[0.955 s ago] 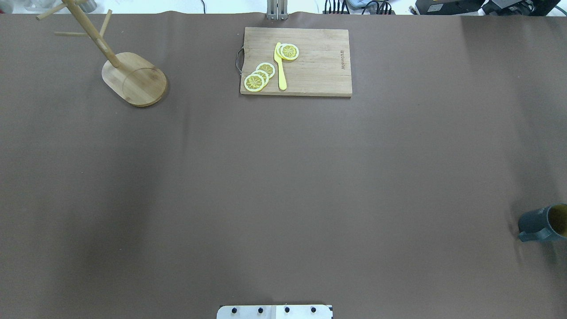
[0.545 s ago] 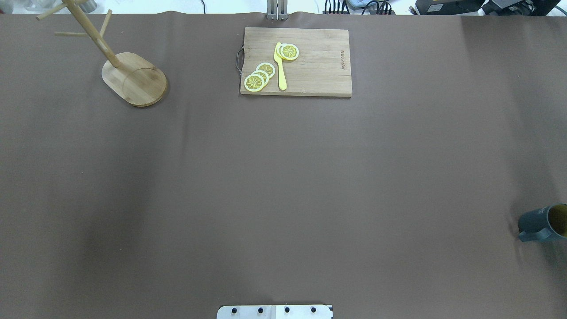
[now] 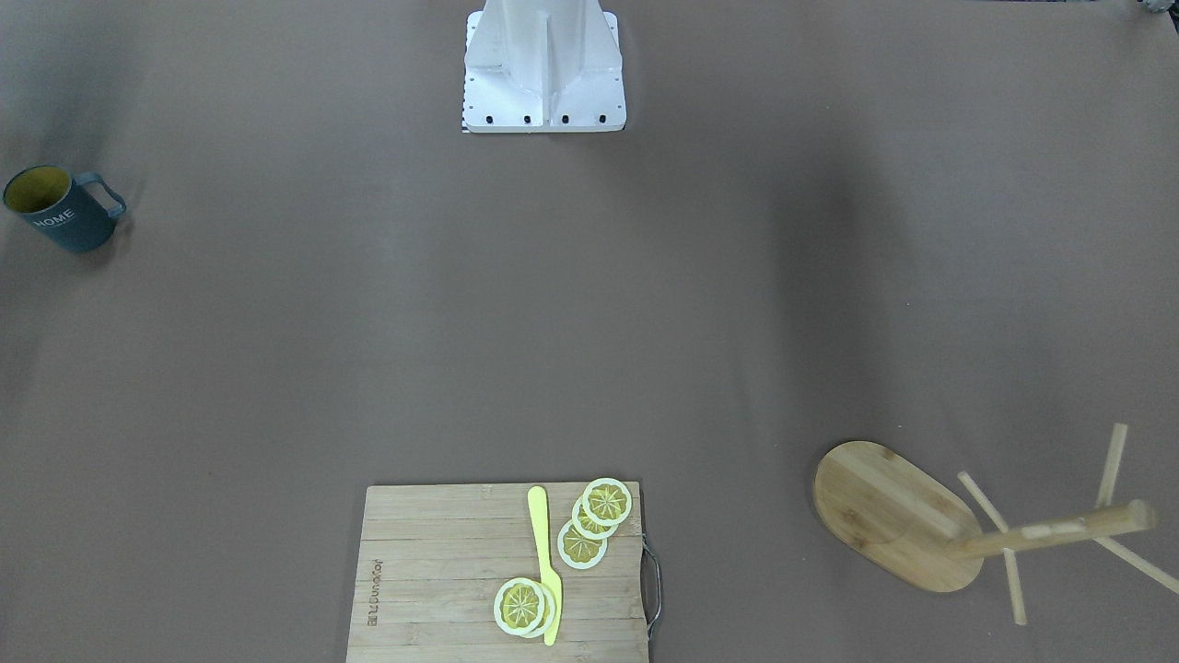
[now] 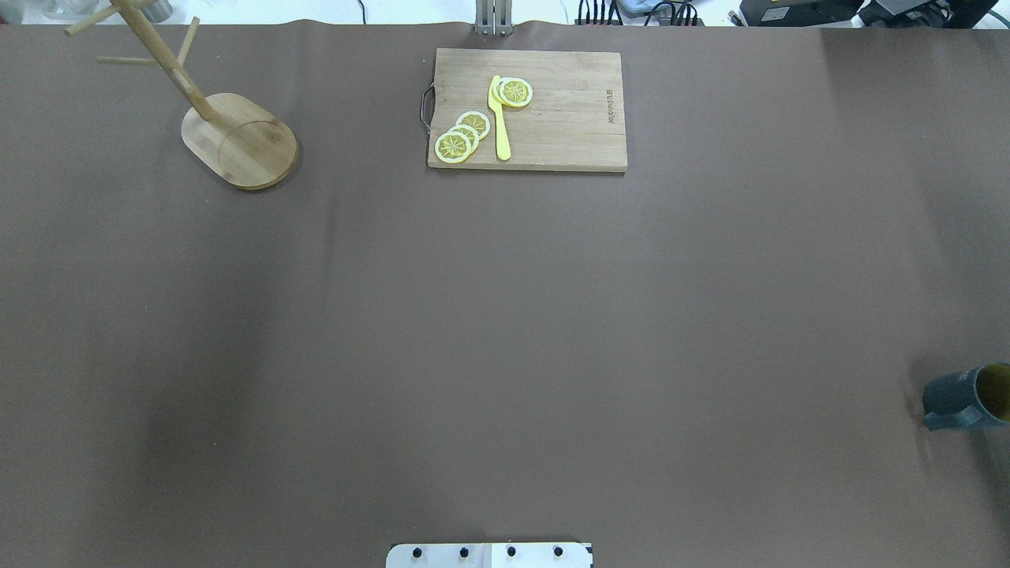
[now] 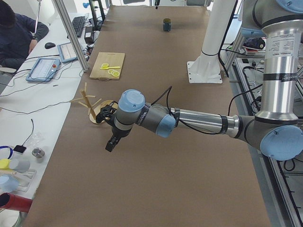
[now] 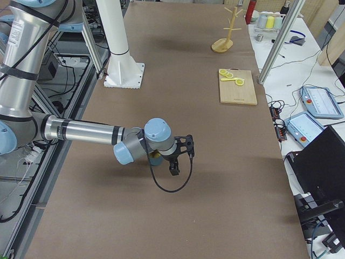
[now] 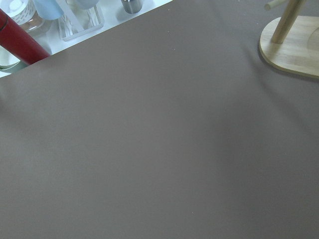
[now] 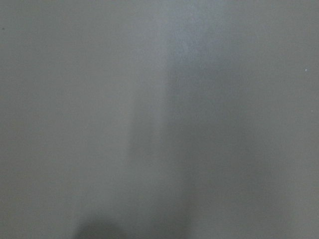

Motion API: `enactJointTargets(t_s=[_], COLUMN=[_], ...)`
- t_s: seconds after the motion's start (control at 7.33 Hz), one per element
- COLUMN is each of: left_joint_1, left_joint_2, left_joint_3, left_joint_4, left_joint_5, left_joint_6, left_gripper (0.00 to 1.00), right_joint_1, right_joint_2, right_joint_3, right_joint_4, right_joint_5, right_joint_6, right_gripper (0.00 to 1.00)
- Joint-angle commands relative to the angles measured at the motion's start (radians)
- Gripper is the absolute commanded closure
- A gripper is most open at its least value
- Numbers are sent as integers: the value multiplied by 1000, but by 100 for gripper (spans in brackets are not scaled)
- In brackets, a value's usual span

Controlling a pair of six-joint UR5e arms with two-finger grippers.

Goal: Hang cup on storage rack

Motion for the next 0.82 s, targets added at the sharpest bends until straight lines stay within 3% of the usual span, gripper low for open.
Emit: enactJointTargets(t_s=[0.0, 0.27, 0.68], left_joint_1=[0, 0, 0], left_joint_2=[1, 1, 13], left_joint_3=[-2, -4, -8], left_joint_4=[-4, -4, -5], left_joint_5=[0, 0, 0], left_joint_6=[-2, -2, -2], left_gripper=[1, 1, 1], right_joint_1=[-93, -182, -272], right_joint_2=[-75, -122, -161], right_joint_3=[4, 13, 61], right_joint_4=[148, 245, 245], right_joint_5=[-16, -72, -142], right_joint_6=[136, 242, 255], right_gripper=[0, 0, 0])
